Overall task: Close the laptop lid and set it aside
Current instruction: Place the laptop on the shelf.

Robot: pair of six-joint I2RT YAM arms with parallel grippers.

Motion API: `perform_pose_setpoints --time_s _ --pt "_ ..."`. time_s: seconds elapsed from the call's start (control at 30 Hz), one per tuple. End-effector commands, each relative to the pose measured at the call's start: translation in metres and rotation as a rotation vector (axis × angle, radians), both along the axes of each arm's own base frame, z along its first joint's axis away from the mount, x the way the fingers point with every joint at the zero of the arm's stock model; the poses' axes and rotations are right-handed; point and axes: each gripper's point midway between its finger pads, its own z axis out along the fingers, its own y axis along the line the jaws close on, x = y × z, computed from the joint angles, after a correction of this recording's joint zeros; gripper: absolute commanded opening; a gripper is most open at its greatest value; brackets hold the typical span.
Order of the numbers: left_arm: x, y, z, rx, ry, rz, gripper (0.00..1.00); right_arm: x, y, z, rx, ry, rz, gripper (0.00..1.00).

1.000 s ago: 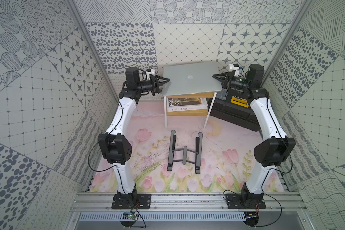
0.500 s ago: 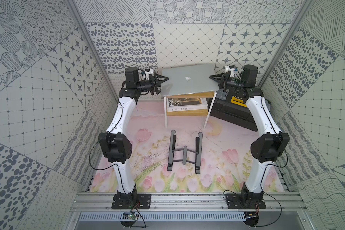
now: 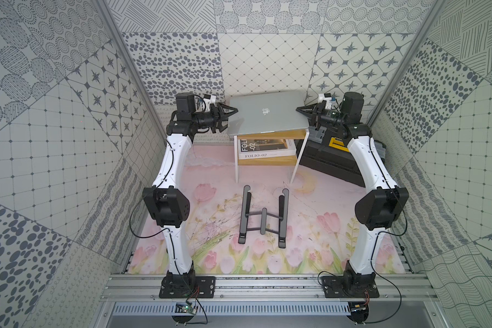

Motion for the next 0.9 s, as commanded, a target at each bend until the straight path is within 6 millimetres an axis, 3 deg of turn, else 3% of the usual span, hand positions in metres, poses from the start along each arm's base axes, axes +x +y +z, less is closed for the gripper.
perform_pose_setpoints --time_s 0.0,0.2,0.47,0.87 --pt "0.003 0.015 -0.037 0.121 0.08 0.064 0.65 -0.003 -0.009 0.041 0.002 -0.17 -0.026 0.0" --pt "0.004 0.019 -0.04 0.159 0.068 0.087 0.7 -0.002 -0.01 0.041 0.002 -0.168 -0.032 0.0" --pt "0.002 0.018 -0.041 0.188 0.057 0.087 0.64 0.0 -0.012 0.041 -0.001 -0.173 -0.044 0.0" --pt "0.0 0.0 -0.024 0.155 0.0 0.041 0.64 0.011 -0.018 0.04 0.001 -0.174 -0.043 0.24"
